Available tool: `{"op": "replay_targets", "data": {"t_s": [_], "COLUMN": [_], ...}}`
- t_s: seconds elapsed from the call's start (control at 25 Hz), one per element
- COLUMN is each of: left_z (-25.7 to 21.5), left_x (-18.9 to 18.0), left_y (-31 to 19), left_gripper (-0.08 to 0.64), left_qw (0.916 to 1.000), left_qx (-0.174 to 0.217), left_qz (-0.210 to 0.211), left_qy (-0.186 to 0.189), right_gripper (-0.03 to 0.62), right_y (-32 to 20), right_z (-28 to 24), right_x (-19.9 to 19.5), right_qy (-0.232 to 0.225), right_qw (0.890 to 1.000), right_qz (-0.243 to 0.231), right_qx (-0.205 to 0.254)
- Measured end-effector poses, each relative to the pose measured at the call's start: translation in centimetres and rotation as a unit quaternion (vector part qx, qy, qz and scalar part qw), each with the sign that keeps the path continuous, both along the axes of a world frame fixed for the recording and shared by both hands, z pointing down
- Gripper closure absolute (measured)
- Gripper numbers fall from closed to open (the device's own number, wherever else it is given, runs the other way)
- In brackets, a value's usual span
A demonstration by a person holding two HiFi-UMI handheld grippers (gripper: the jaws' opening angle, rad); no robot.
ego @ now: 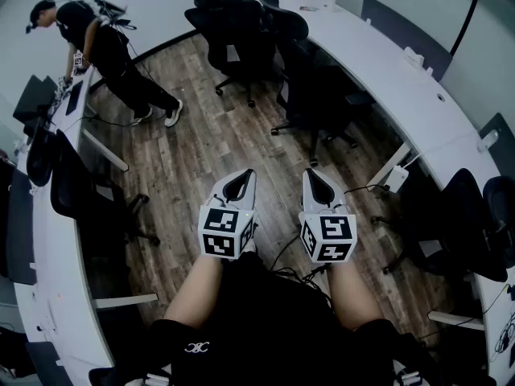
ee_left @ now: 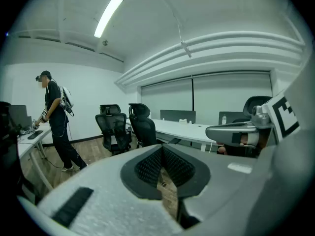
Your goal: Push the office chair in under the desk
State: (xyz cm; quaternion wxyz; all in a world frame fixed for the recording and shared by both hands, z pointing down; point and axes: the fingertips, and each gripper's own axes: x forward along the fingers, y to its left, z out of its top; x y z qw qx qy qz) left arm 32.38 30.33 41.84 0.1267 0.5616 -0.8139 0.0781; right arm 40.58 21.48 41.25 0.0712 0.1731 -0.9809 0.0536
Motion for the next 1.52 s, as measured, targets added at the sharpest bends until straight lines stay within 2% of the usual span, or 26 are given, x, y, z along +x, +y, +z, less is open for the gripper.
{"op": "replay_targets", "data": {"t_s": [0.4, 0.72, 0.88, 1.08, 1.28, 1.52], "left_z": [0.1, -1.1, -0.4, -0.3, -1.0, -0.8], "left_x": [-1.7, -5.1, -7.9, -12.6, -19.4, -27.3], "left_y": [-1.4, -2.6, -4.0, -7.9, -12.8, -17.9], "left_gripper": [0.552, 0.552, 0.552, 0.552, 0.552, 0.552], "left_qw": [1.0, 0.9998, 0.9995, 0.9988, 0.9982, 0.9982], "left_qx": [0.001, 0.018, 0.028, 0.038, 0.051, 0.043], "left_qz": [0.004, 0.006, 0.01, 0.026, 0.032, 0.042], "left_qy": [-0.009, -0.01, -0.007, -0.018, -0.005, 0.004], "right_gripper": [0.584, 0.584, 0.584, 0.584, 0.583, 0.583], "right_y": [-1.2, -2.9, -4.2, -7.8, -13.0, -18.7], "right_z": [0.4, -0.2, 0.5, 1.4, -0.1, -0.3], "right_x": [-1.7, -4.9, -7.4, -12.2, -18.0, -25.4], "right_qy": [0.007, 0.01, 0.012, 0.019, 0.016, 0.023], "right_qw": [1.0, 1.0, 0.999, 0.999, 0.997, 0.996], "right_qz": [0.004, 0.023, 0.024, 0.037, 0.054, 0.074], "right_qx": [0.01, 0.007, 0.022, 0.032, 0.046, 0.043]}}
